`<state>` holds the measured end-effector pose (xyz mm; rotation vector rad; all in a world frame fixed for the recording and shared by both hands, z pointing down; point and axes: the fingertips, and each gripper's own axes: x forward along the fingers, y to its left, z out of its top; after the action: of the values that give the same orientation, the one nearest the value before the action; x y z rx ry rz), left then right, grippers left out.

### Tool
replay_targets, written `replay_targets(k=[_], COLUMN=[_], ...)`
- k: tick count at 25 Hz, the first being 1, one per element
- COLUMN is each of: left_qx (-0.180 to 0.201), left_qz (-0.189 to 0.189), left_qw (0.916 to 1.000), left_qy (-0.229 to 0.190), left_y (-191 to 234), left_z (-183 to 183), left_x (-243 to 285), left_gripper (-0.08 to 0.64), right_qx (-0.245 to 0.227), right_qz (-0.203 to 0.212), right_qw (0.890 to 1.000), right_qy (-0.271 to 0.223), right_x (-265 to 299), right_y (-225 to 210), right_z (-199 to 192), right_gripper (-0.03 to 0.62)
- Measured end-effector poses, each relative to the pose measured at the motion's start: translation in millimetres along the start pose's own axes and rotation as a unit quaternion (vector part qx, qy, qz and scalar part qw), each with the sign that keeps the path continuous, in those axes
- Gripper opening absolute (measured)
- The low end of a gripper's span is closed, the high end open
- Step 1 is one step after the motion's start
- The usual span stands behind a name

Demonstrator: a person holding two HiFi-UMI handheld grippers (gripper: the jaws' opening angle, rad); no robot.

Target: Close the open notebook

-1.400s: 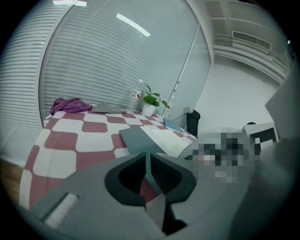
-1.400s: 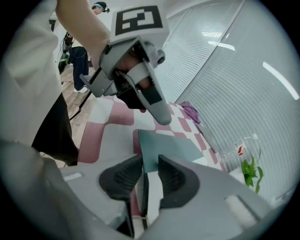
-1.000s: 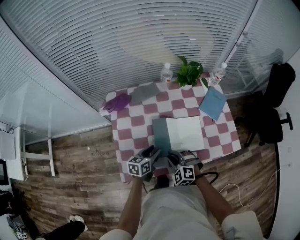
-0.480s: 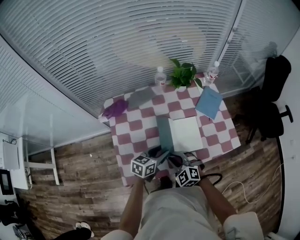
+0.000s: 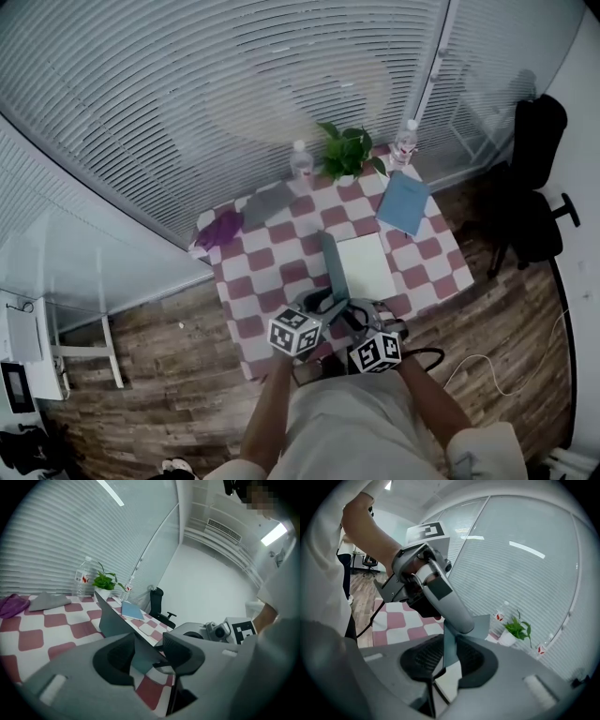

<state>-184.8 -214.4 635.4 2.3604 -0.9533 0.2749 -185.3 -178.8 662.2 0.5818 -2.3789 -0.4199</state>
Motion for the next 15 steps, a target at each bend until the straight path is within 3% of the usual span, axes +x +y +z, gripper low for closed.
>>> replay_targets(k=[15], left_qx=[0.024], left_qz=[-0.042], left_qw=[0.9988], left_qy=[0.009], left_y=[-31], left_z=[12], left_x=[32], left_gripper=[0.183], right_qx=[0.106], right_qz=[-0.063], right_qw=[0.992], right_qy=[0.021], right_x=[-32], right_y=[-40], right_z=[-45], right_gripper=[0.064])
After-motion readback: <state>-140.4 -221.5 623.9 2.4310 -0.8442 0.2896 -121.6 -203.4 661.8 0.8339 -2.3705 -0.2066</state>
